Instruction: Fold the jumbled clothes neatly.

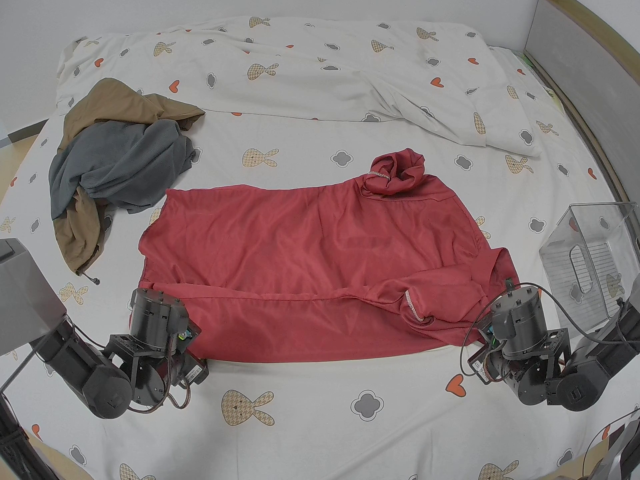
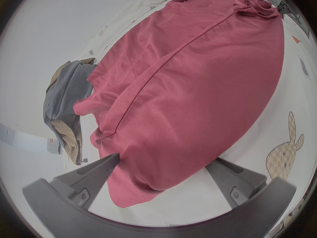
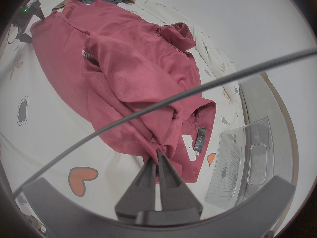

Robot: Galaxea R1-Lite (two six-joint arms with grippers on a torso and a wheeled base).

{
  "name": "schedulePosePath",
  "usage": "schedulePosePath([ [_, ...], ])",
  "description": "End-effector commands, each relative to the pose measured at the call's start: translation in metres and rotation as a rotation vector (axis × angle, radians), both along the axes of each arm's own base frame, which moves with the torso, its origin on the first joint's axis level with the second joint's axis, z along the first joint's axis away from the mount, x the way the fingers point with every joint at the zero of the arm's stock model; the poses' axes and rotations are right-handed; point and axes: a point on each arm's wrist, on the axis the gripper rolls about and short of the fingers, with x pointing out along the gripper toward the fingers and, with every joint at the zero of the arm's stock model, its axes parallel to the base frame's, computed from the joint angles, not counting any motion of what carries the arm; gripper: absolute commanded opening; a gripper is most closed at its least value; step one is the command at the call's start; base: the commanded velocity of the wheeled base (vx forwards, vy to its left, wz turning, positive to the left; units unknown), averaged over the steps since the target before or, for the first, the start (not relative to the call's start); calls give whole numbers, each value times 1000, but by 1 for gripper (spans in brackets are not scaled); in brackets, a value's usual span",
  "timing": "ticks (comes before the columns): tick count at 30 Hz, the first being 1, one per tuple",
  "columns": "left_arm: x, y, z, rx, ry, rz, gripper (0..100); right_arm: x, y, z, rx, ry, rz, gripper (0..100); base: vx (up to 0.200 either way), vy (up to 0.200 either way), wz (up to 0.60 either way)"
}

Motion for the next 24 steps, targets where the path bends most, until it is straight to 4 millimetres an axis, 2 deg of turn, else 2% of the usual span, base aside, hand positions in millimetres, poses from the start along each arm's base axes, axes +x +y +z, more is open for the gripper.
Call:
schedulePosePath([
  [1, 1, 1, 0, -1, -5, 3, 100, 0, 1, 0, -1, 0, 3, 0, 0, 0, 0],
  [5, 1, 1, 3, -6, -21, 5, 100, 0, 1, 0, -1, 0, 4, 0, 0, 0, 0],
  [10, -2, 3, 24, -33, -90, 3, 100, 0, 1, 0, -1, 2, 4, 0, 0, 0, 0],
  [13, -1, 4, 28, -38, -106, 10, 100, 0, 1, -1, -1, 2, 6, 0, 0, 0, 0],
  [22, 1, 7, 17, -23, -66, 24, 100, 0, 1, 0, -1, 2, 4, 0, 0, 0, 0],
  [23, 1, 7, 15, -21, -62, 24, 0, 0, 1, 0, 0, 1, 2, 0, 0, 0, 0],
  [24, 1, 7, 15, -20, -59, 24, 0, 0, 0, 0, -1, 1, 1, 0, 0, 0, 0],
])
